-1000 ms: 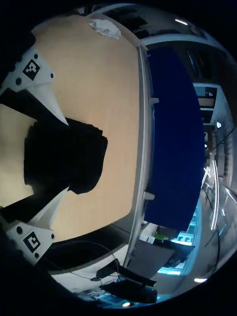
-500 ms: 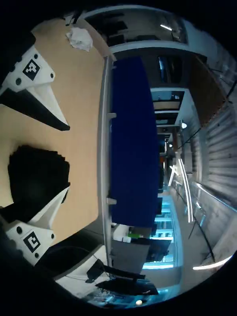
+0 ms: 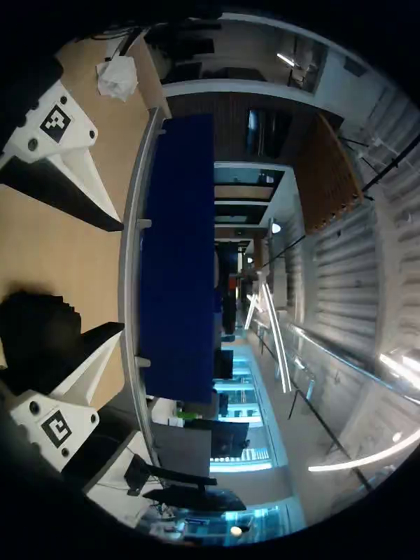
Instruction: Fold towel
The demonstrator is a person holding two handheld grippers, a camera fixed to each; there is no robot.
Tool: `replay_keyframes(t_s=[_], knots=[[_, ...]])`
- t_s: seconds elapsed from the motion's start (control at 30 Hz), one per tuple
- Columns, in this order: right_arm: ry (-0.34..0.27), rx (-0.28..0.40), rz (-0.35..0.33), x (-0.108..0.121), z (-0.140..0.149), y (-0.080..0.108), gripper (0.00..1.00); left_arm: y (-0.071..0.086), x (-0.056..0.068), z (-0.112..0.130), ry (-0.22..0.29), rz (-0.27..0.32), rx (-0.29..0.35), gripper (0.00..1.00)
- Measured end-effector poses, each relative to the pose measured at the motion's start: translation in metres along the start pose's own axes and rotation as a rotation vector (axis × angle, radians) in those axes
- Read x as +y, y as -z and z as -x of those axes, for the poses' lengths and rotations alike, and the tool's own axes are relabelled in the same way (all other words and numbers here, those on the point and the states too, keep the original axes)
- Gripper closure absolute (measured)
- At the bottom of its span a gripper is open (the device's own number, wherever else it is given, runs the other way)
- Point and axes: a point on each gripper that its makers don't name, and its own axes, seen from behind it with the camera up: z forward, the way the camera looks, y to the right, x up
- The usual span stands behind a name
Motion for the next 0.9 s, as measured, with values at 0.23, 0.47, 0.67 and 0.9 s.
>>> replay_keyframes(t_s=[0.23,0.47,0.67,0.9], knots=[[-0.045,0.016,-0.001,-0.016,-0.009,0.009,0.00,0.002,-0.008,-0.042,0.016,-0.010,0.146,0.06],[-0.051,0.003,0.010,-0.027,-0.014,0.019,0.00,0.016,-0.017,-0.090,0.024,-0.032,0.333,0.06],[-0.079,0.001,-0.009,-0.047,-0.018,0.024,0.00,0.017,-0.015,-0.104,0.038,-0.030,0.406,0.06],[-0.092,-0.034,-0.045,-0.070,-0.014,0.023,0.00,0.014,-0.023,-0.108,0.015,-0.059,0.453,0.06]])
